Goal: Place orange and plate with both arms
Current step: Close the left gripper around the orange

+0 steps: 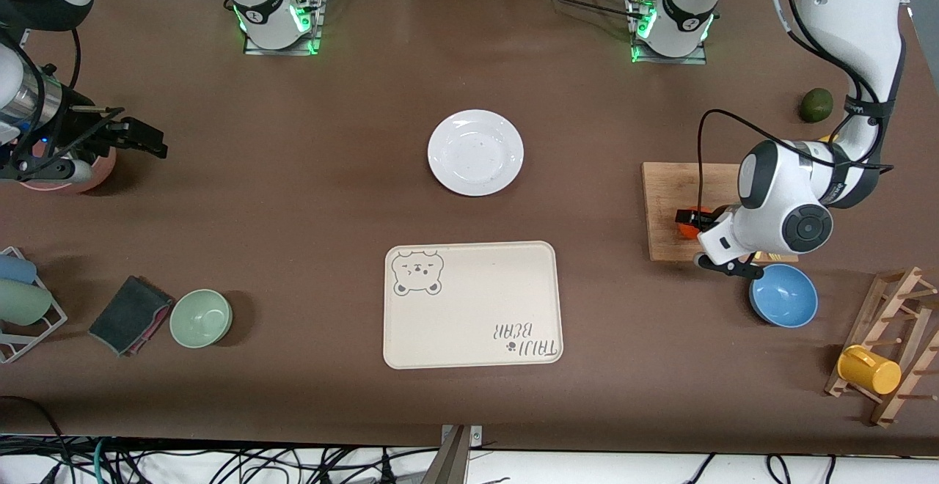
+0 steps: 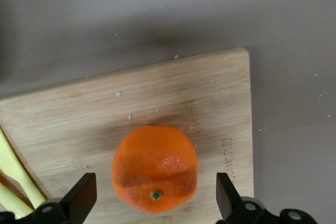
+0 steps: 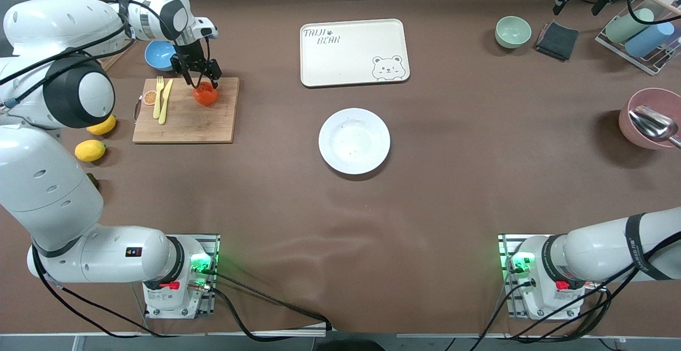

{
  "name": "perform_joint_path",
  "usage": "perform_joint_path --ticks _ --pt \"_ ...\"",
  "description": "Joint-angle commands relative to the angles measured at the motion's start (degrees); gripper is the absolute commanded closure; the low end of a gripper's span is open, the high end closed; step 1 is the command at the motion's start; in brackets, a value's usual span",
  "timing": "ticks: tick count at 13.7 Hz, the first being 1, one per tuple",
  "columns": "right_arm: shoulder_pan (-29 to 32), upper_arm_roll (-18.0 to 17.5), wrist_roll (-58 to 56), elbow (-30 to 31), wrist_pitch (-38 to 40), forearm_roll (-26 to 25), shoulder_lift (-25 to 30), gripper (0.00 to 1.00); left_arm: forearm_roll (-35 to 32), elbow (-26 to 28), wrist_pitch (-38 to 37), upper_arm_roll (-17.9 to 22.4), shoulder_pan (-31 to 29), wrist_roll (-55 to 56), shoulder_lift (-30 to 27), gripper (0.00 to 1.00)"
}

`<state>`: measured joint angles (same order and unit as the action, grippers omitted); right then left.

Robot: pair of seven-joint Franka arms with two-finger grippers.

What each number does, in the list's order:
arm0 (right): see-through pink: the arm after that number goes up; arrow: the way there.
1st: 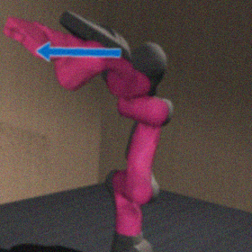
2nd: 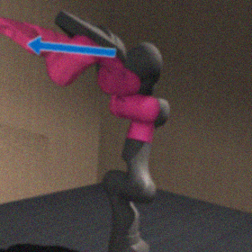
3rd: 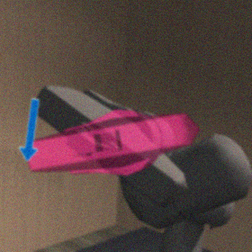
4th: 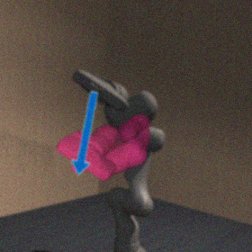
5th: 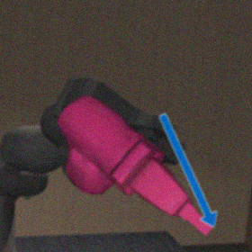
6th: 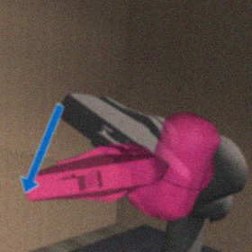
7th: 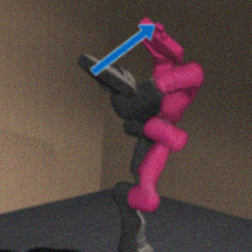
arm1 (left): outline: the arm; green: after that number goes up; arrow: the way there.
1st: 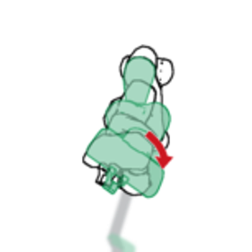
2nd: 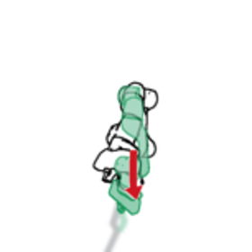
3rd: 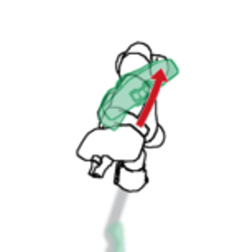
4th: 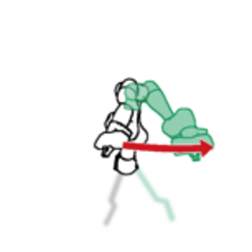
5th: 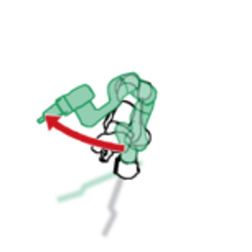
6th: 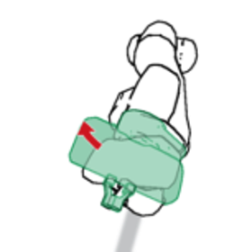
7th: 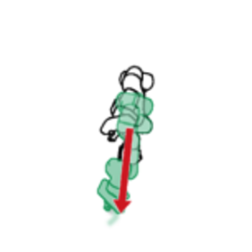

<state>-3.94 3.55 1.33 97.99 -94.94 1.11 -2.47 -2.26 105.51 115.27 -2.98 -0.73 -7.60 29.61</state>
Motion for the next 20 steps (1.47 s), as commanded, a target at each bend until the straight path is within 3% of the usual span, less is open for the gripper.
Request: perform_joint_path --ticks 1,7,14,17,20 --pt "0.08 0.06 -0.45 -0.78 1.07 -0.06 0.18 0.0 -0.11 1.1 1.09 -0.27 -0.67 0.22 0.18 0.0" --pt "0.08 0.06 -0.54 -0.78 1.16 -0.15 0.18 0.0 0.33 1.01 2.05 -0.27 -0.67 0.22 2.11 0.02" --pt "0.08 0.06 -0.54 -0.78 1.25 -0.15 0.18 0.0 2.6 0.75 2.68 -0.27 -0.59 0.4 3.08 0.74" --pt "0.08 0.06 -0.54 -0.78 1.25 -0.15 0.18 0.0 2.88 0.05 2.24 -0.62 0.46 3.63 2.65 0.88" --pt "0.08 0.06 -0.54 -0.78 1.25 -0.15 0.18 0.0 3.23 0.05 0.93 -5.62 0.82 12.85 1.24 0.89"
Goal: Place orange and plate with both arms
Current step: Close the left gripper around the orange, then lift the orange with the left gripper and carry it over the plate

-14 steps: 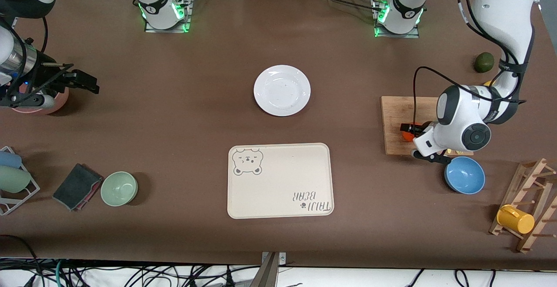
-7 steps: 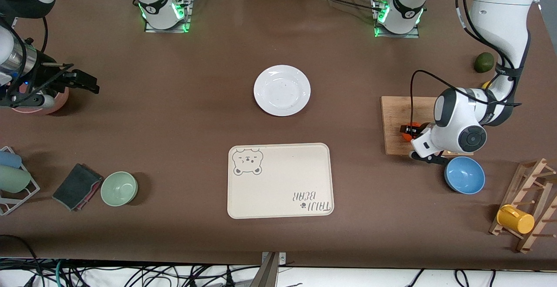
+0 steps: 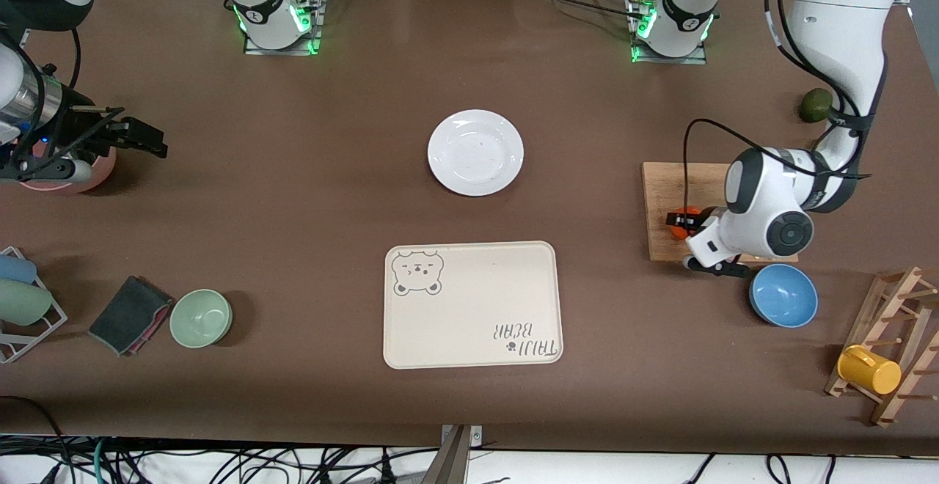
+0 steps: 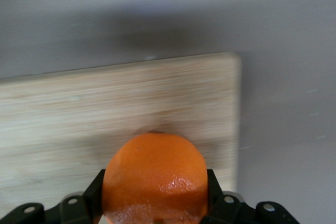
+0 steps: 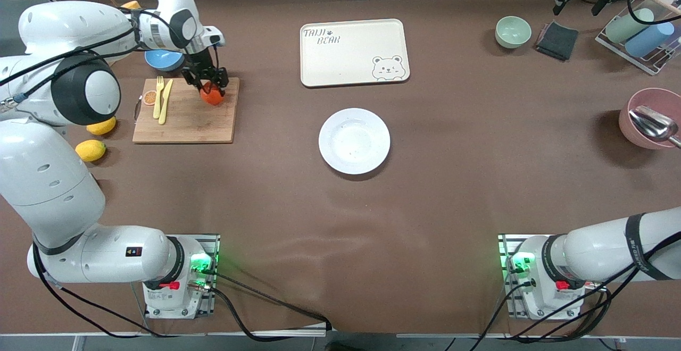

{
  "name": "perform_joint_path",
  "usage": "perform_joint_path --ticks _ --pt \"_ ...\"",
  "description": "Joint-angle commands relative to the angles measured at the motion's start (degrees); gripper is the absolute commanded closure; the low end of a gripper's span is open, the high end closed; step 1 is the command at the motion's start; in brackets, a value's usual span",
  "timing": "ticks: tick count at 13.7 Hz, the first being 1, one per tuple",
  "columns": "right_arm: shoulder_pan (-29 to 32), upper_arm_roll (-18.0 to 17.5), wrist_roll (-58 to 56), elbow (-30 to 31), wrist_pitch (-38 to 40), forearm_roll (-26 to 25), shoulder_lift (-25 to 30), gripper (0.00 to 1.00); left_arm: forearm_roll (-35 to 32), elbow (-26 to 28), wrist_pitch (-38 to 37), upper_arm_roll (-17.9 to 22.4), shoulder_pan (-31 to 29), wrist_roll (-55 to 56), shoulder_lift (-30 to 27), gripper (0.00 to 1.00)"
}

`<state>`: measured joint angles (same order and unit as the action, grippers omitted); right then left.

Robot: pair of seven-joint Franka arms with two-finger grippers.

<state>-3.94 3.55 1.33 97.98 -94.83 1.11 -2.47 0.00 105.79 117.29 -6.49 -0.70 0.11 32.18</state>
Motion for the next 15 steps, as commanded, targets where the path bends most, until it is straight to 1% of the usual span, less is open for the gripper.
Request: perform_joint_path --ticks 1,3,6,7,9,11,15 --pt "0.07 0.05 -0.54 -0.78 1.14 -0.15 0.18 0.0 0.97 -0.33 -1.18 -4.13 0.62 8.12 -1.76 0.89" --pt "0.07 0.14 -0.54 -0.78 1.14 -0.15 0.18 0.0 1.58 -0.24 -1.27 -7.47 0.62 15.06 -2.47 0.9" --pt "0.07 0.14 -0.54 -0.78 1.14 -0.15 0.18 0.0 2.29 -0.33 -1.27 -14.93 0.62 28.41 -3.35 0.91" --pt "0.07 0.14 -0.54 -0.78 1.14 -0.15 0.18 0.0 3.16 -0.33 -1.18 -17.66 0.62 33.33 -3.35 0.91" --pt "0.25 0.4 -0.62 -0.6 1.14 -0.15 0.1 0.0 5.36 -1.38 -1.01 -21.79 1.4 41.51 -3.09 0.91" --pt "0.25 0.58 -0.54 -0.69 1.14 -0.15 0.1 0.0 5.54 -1.56 -0.05 -23.48 4.38 49.42 -3.0 0.91" --pt "0.25 0.67 -0.54 -0.69 1.14 -0.15 0.1 0.0 6.06 -1.38 7.76 -23.57 14.22 65.6 -1.95 0.91"
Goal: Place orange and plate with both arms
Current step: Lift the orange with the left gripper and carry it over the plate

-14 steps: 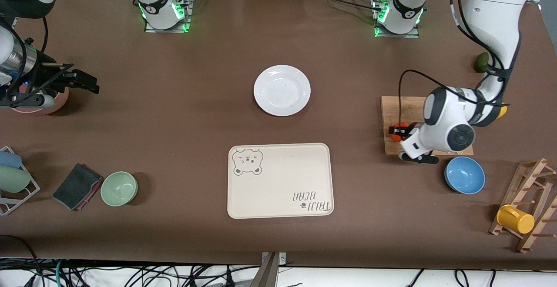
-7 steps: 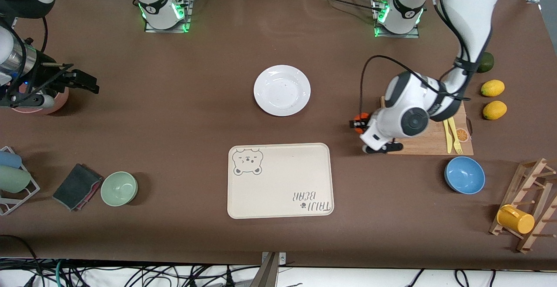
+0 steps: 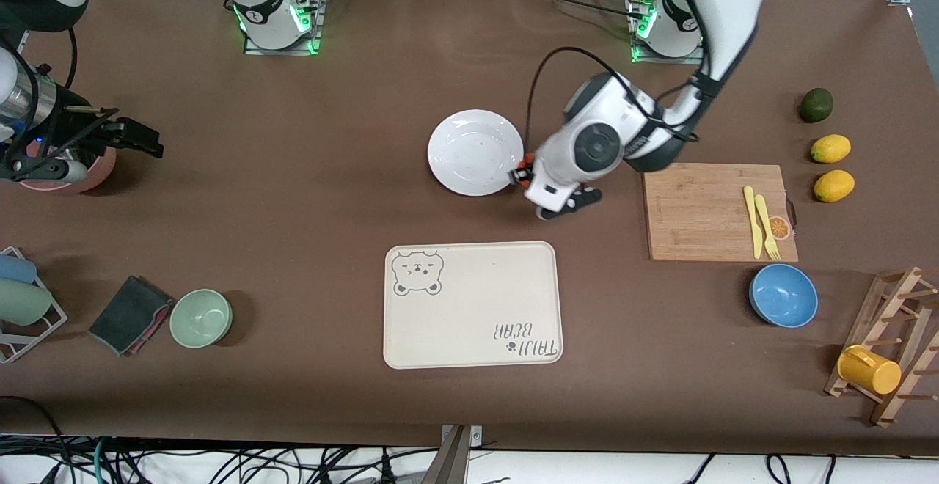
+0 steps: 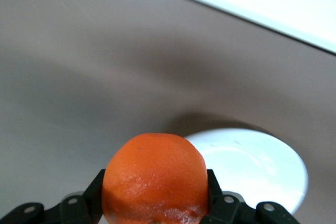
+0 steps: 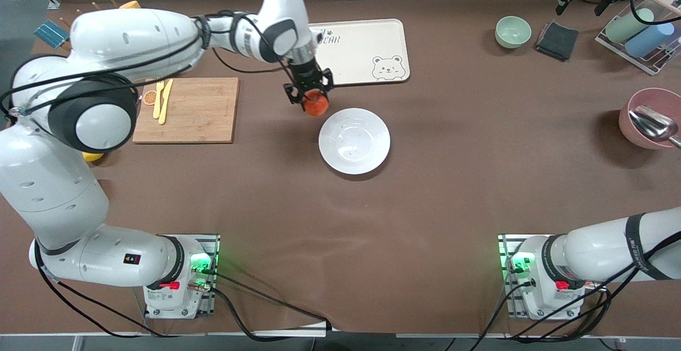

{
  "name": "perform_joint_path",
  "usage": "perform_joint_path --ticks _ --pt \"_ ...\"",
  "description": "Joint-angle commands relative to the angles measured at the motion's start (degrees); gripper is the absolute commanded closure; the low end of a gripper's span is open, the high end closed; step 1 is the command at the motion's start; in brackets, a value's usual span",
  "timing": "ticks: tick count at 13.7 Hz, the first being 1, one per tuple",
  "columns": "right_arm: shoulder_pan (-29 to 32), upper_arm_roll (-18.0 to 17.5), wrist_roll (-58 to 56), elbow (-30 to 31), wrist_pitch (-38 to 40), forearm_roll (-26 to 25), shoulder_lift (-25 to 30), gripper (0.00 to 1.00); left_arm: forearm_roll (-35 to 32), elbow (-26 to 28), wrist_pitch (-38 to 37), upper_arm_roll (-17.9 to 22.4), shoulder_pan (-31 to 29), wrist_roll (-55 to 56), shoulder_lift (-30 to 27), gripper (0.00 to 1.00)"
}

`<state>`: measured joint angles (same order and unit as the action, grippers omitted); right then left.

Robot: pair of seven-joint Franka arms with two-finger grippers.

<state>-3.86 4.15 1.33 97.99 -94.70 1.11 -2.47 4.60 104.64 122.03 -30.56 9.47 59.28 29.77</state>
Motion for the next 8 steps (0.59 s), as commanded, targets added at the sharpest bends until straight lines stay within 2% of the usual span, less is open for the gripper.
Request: perform_joint_path --ticks 1,4,8 --pt "0.17 0.07 -0.53 -0.69 1.01 -0.14 0.1 0.0 1.38 -0.22 4.86 0.58 5.55 8.89 1.25 0.91" --pt "0.17 -0.02 -0.62 -0.6 1.01 -0.14 0.1 0.0 1.38 -0.22 11.01 0.59 9.59 13.91 4.5 0.92" --pt "0.17 -0.02 -0.62 -0.6 1.01 -0.14 0.1 0.0 1.11 -0.22 16.04 0.76 10.66 16.47 7.93 0.91"
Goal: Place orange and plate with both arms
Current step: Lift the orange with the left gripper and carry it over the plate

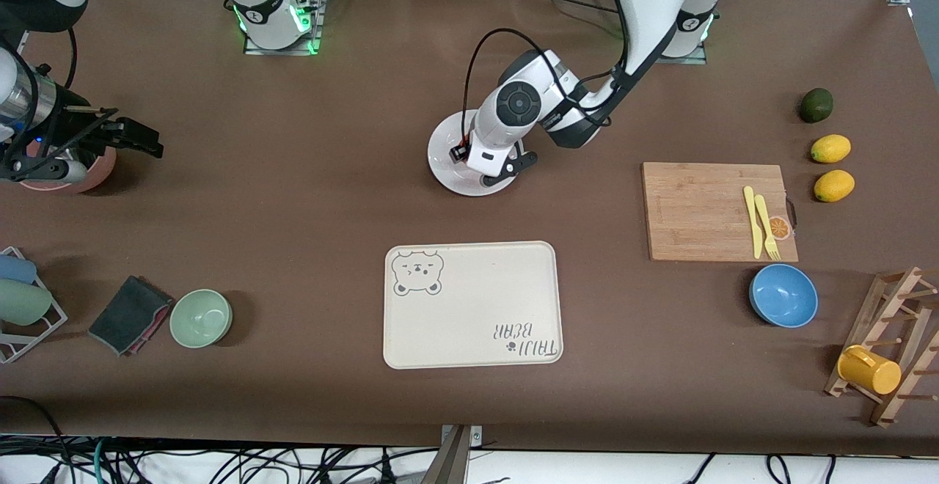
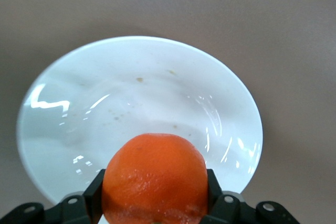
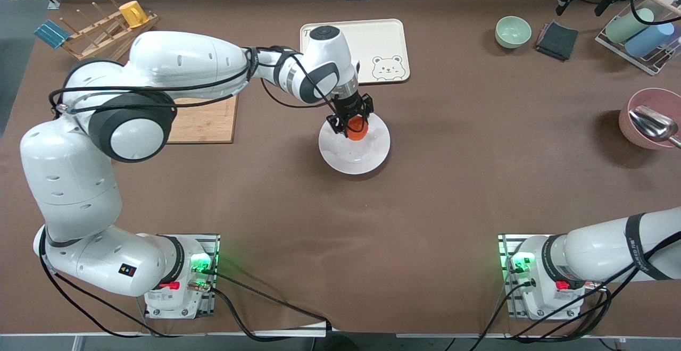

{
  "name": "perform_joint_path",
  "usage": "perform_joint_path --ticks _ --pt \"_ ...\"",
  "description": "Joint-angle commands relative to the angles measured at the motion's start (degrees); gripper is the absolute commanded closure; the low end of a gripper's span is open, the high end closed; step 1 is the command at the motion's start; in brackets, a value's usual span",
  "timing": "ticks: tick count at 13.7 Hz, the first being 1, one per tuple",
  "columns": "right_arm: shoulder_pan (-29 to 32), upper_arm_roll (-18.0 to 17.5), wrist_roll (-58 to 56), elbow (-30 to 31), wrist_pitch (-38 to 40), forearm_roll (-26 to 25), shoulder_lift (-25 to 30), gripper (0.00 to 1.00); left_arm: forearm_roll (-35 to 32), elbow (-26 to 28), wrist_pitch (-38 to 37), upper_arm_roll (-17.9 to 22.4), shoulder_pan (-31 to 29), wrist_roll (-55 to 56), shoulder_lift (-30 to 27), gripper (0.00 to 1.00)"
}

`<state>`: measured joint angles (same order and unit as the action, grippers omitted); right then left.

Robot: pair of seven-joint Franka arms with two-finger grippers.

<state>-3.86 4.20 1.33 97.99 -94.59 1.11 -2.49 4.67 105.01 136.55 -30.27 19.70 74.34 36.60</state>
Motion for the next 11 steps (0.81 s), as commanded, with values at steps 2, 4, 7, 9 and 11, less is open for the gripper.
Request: perform_joint_path --ticks 2,4,7,9,11 --pt "0.17 0.02 -0.62 -0.61 0.9 -0.15 0.11 0.0 0.7 -0.6 1.62 0.56 1.04 1.86 1.54 0.52" --pt "0.17 0.02 -0.62 -0.52 0.9 -0.15 0.11 0.0 0.25 -0.69 1.62 0.65 1.13 1.86 1.54 0.1" --pt "0.17 0.11 -0.27 -0.61 0.9 -0.06 0.11 0.0 0.25 -0.95 1.27 0.57 1.04 1.95 1.19 0.0" --pt "0.26 0.11 -0.7 -0.78 0.9 -0.06 -0.24 0.0 0.25 -1.48 0.91 0.57 1.04 2.03 1.19 0.0" --pt "0.26 0.02 -0.01 -0.87 0.98 0.03 -0.33 0.0 0.25 -1.74 0.56 0.57 0.6 2.12 0.67 0.0"
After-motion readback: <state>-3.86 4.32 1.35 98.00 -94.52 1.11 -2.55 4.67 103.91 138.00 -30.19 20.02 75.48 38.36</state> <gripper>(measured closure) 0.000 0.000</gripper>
